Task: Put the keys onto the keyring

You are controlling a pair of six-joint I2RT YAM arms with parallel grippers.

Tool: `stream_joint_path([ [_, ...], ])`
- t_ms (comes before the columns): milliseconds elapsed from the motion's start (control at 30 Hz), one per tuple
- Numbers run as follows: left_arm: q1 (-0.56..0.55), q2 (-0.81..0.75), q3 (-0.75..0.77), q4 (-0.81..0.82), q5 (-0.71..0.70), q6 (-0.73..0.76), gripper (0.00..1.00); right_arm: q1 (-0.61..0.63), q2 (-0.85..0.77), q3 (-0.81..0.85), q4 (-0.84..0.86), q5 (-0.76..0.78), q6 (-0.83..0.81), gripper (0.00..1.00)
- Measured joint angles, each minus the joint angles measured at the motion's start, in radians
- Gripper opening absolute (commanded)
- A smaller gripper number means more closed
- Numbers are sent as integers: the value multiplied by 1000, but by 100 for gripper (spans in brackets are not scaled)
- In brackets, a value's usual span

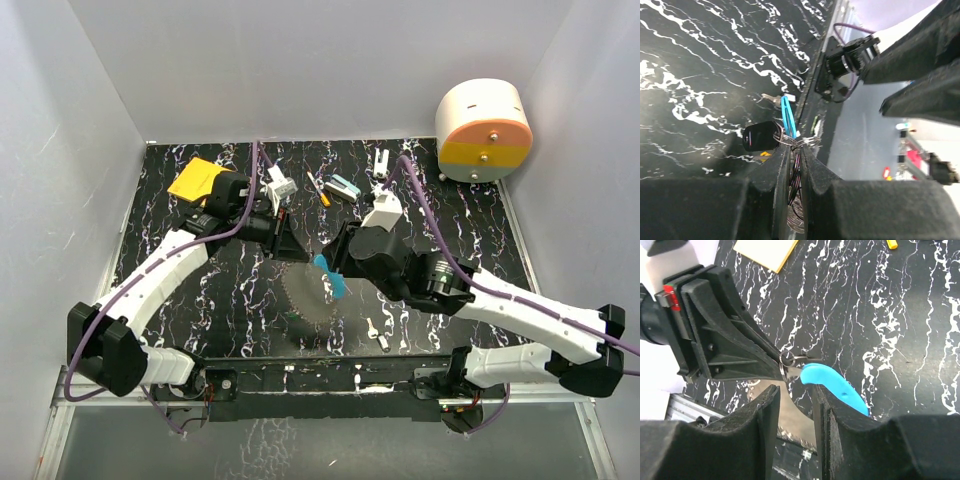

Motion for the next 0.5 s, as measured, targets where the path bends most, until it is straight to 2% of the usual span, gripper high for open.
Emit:
stream_joint_path([
  [167,0,15,65,-151,-56,211,0,-40,-6,21,-52,-94,-38,37],
  [500,-2,18,129,-311,-97,418,0,-110,145,66,-55,-282,-126,34],
])
